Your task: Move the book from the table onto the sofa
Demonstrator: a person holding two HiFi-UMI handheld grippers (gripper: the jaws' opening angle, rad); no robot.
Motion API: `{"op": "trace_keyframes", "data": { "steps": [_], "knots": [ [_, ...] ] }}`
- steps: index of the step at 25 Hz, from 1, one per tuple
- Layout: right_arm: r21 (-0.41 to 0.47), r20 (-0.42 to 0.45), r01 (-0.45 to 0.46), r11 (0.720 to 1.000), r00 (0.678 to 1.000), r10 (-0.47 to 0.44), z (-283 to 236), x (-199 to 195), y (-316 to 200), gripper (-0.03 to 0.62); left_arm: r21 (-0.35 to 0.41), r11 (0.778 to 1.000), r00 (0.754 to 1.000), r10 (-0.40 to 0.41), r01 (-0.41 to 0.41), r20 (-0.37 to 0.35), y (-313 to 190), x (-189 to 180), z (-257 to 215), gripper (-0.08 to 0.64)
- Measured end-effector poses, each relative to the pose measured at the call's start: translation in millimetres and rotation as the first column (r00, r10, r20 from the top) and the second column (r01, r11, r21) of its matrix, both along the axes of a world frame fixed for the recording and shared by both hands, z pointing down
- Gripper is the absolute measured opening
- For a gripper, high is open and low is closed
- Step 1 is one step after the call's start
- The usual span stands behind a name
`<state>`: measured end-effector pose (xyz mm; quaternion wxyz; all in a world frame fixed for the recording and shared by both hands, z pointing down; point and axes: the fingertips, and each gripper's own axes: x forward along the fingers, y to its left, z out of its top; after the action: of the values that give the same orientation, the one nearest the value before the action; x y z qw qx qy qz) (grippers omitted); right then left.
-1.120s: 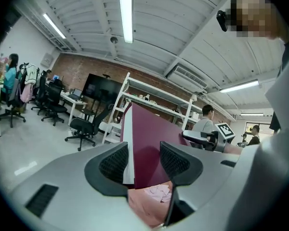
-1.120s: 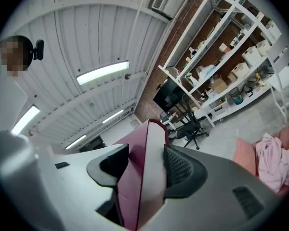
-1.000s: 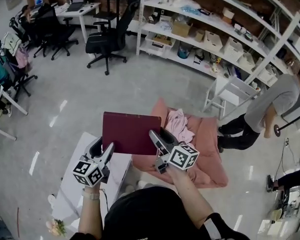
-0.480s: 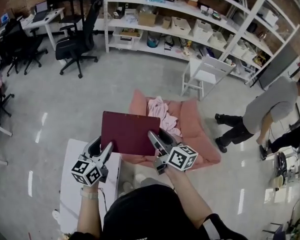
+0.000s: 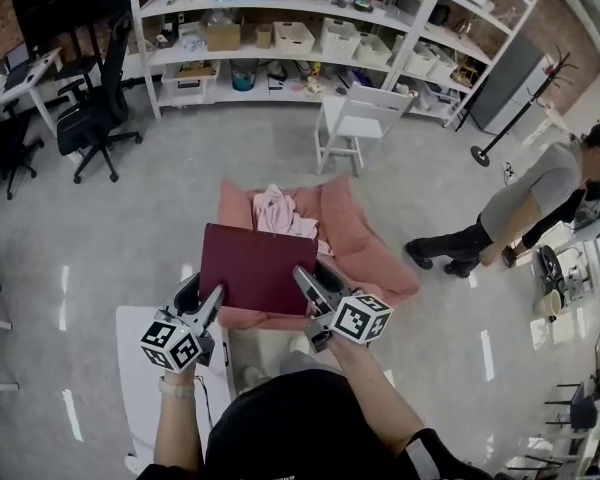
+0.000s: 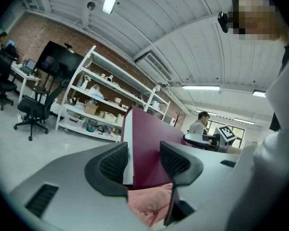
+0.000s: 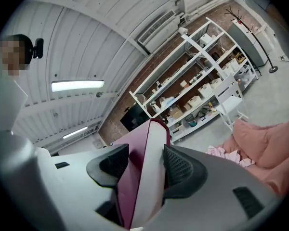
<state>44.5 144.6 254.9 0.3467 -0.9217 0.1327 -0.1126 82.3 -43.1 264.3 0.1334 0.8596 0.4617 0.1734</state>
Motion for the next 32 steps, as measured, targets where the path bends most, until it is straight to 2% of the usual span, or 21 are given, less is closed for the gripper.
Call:
{"op": "trace_keyframes", "data": {
  "steps": [7, 16, 25, 32],
  "knots": [
    [0.018, 0.000, -0.089, 0.996, 0.996, 0.089, 1, -6, 50, 0.249, 0.022, 0.996, 0.996, 0.089, -0.090, 0.011, 52, 5, 4, 0.216],
    [0.027, 0.026, -0.134, 0.991, 0.991, 0.133, 18, 3, 108, 0.249, 0.046, 0.988, 0.989, 0.145, -0.147, 0.032, 115, 25, 16, 0.216],
    [0.064, 0.030, -0.136, 0.989, 0.991, 0.134, 43, 7, 179, 0.249, 0.087, 0.983, 0.987, 0.156, -0.159, 0.045, 184, 26, 39, 0.216],
    [0.079, 0.024, -0.107, 0.991, 0.994, 0.105, 46, 9, 231, 0.249, 0.107, 0.986, 0.991, 0.126, -0.131, 0.051, 233, 19, 43, 0.216]
  ]
}}
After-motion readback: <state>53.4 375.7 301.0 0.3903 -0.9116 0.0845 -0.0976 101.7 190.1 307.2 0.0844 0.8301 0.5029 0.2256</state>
